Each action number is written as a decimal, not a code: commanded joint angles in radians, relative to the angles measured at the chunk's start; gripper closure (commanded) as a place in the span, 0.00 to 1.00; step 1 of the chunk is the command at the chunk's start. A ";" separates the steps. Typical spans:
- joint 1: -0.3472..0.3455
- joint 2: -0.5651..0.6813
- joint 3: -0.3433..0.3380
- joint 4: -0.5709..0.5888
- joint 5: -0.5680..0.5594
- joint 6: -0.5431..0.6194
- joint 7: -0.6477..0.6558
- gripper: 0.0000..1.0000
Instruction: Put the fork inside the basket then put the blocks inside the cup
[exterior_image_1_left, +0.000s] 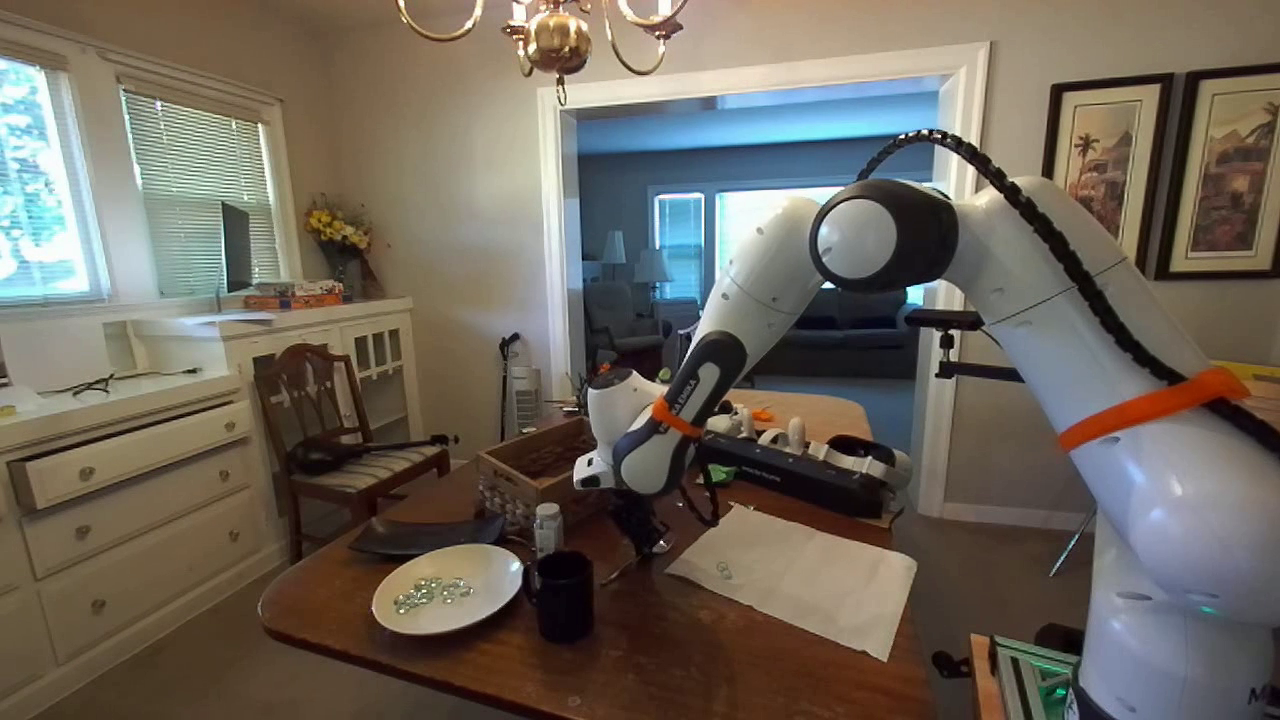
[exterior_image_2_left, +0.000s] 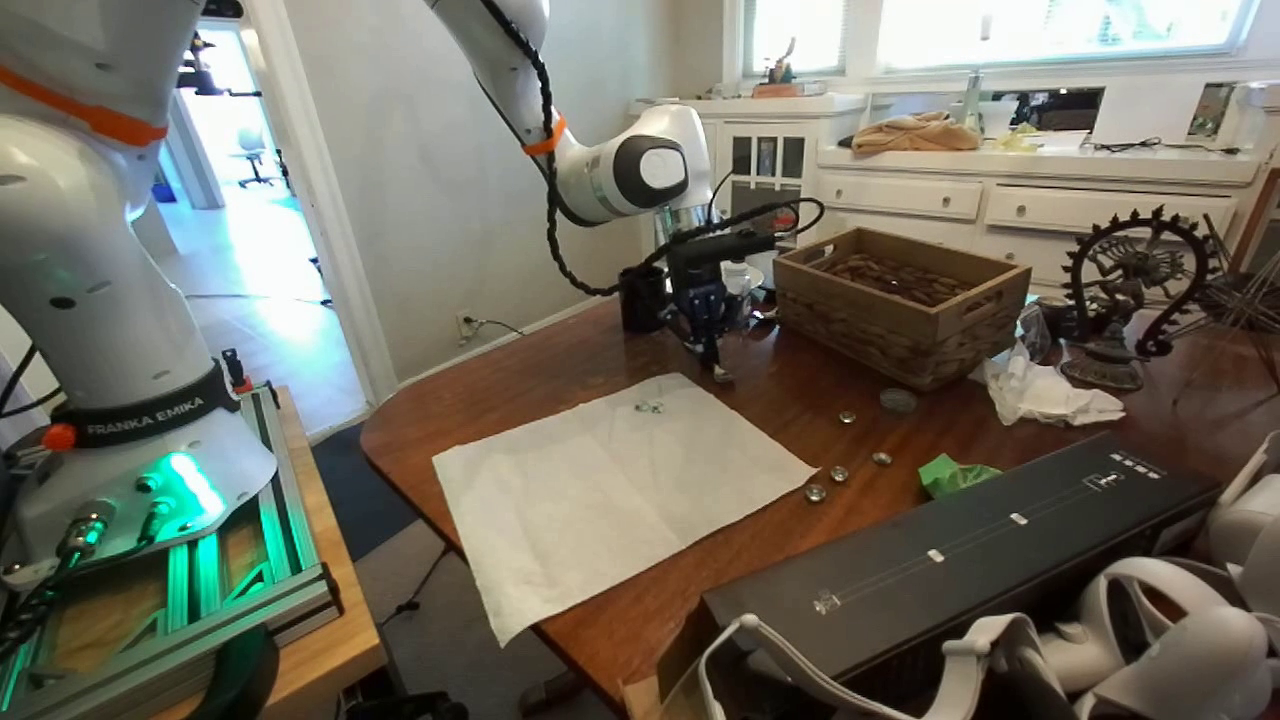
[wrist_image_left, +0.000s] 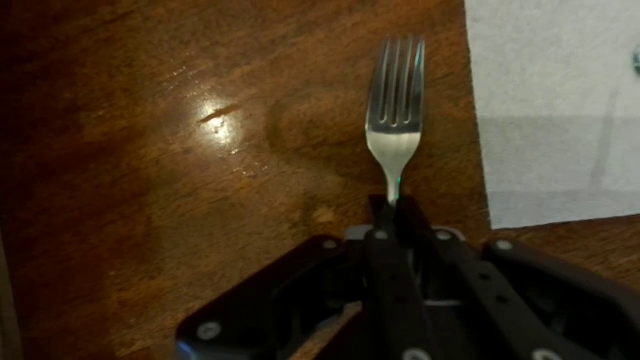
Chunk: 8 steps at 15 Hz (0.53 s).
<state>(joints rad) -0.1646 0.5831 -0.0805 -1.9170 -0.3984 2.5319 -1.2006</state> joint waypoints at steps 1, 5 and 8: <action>0.122 -0.105 -0.120 -0.109 -0.206 0.090 0.183 0.98; 0.253 -0.195 -0.258 -0.147 -0.520 0.131 0.465 0.98; 0.141 -0.235 -0.165 -0.086 -0.585 0.111 0.601 0.98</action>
<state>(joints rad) 0.0436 0.3963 -0.2927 -2.0136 -0.9491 2.6348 -0.6933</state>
